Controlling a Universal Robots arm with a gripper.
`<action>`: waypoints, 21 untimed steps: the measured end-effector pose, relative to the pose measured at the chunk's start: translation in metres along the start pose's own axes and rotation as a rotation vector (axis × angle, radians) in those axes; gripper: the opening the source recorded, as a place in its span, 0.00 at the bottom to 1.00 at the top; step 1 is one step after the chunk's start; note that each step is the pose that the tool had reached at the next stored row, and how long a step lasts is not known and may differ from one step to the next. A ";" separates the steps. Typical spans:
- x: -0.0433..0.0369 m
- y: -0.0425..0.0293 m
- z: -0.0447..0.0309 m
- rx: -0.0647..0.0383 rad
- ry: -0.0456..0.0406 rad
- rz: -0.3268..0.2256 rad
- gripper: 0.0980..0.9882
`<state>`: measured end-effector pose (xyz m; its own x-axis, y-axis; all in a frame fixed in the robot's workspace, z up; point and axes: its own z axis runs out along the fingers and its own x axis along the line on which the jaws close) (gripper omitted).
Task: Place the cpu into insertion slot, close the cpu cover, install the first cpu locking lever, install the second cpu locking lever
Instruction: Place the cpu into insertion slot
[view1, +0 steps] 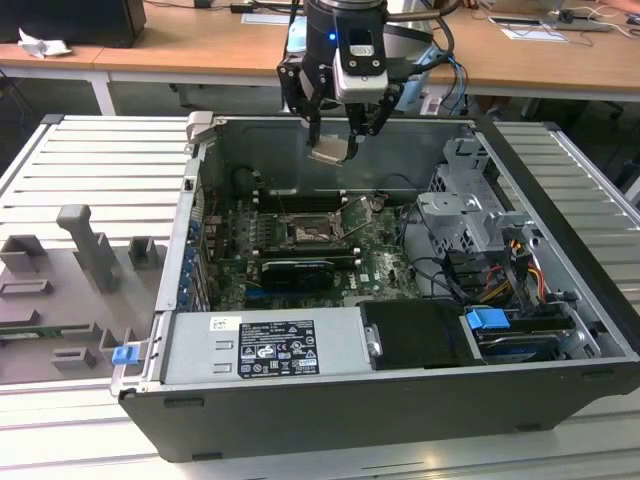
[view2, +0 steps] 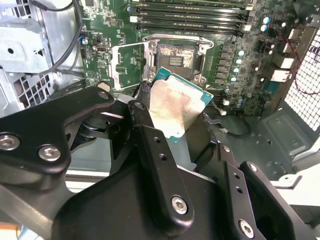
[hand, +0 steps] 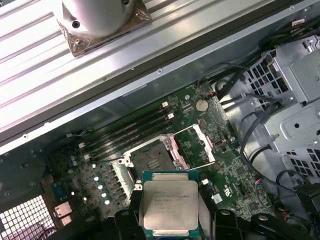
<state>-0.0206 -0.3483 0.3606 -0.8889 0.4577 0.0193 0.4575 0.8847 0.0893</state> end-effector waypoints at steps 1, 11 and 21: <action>0.0000 0.0000 0.0000 0.000 -0.0005 0.005 0.48; 0.0000 0.0000 0.0001 -0.002 -0.0076 0.084 0.48; 0.0000 0.0000 0.0001 -0.003 -0.0158 0.176 0.48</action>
<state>-0.0206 -0.3483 0.3604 -0.7943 0.6072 0.0193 0.6063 0.7902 0.0892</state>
